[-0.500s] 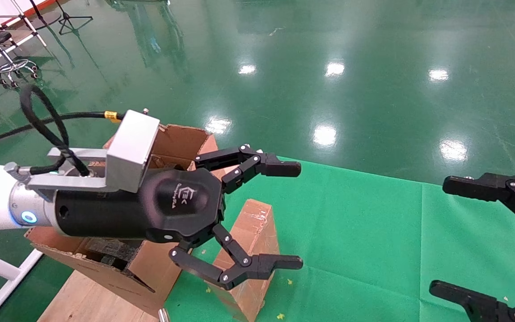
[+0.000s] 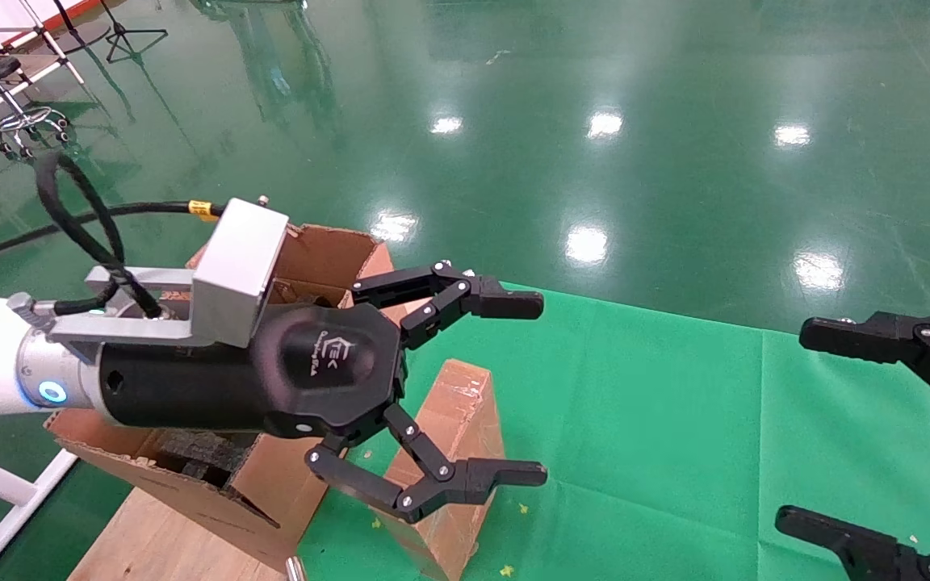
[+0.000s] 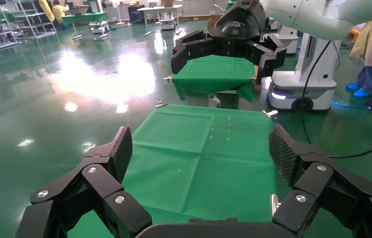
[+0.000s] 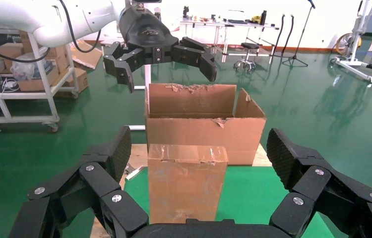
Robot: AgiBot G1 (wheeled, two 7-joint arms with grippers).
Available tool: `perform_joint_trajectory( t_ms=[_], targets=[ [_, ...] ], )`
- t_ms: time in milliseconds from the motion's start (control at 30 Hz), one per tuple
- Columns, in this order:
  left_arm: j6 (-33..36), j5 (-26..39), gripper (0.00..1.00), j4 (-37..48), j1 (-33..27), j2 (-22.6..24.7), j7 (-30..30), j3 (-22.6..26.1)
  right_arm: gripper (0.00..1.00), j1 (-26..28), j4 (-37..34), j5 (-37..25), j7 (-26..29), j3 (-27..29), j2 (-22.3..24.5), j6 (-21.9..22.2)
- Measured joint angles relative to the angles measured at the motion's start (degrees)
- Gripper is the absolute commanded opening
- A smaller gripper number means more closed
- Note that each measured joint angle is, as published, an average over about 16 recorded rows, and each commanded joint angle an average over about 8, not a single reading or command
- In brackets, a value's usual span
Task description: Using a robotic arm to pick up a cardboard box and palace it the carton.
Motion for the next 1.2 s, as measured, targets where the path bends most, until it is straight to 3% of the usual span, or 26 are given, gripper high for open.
perform_joint_trajectory(
  t_ms=[167,200,800,1000,1200],
  targets=[
    [-0.41,3.73,1.00,-0.11,-1.84,-0.58,-1.37,1.31,0.06,0.00,0.00,0.00,0.00,0.00,0.00,0.00],
    [-0.51,4.59,1.00,-0.04,-2.30,-0.64,-1.68,1.62,0.01,0.00,-0.01,0.00,0.00,-0.01,0.00,0.00],
    [-2.49,15.05,1.00,0.87,-8.68,-1.15,-6.81,5.64,0.00,0.00,-0.03,0.00,-0.02,-0.01,0.01,0.02],
    [-4.20,24.35,1.00,-1.03,-13.29,-0.83,-16.13,8.98,0.00,0.01,-0.04,0.01,-0.03,-0.01,0.01,0.02],
    [-4.80,36.83,1.00,-2.25,-20.58,2.11,-32.85,14.06,0.00,0.01,-0.04,0.01,-0.03,-0.02,0.02,0.02]
  ],
)
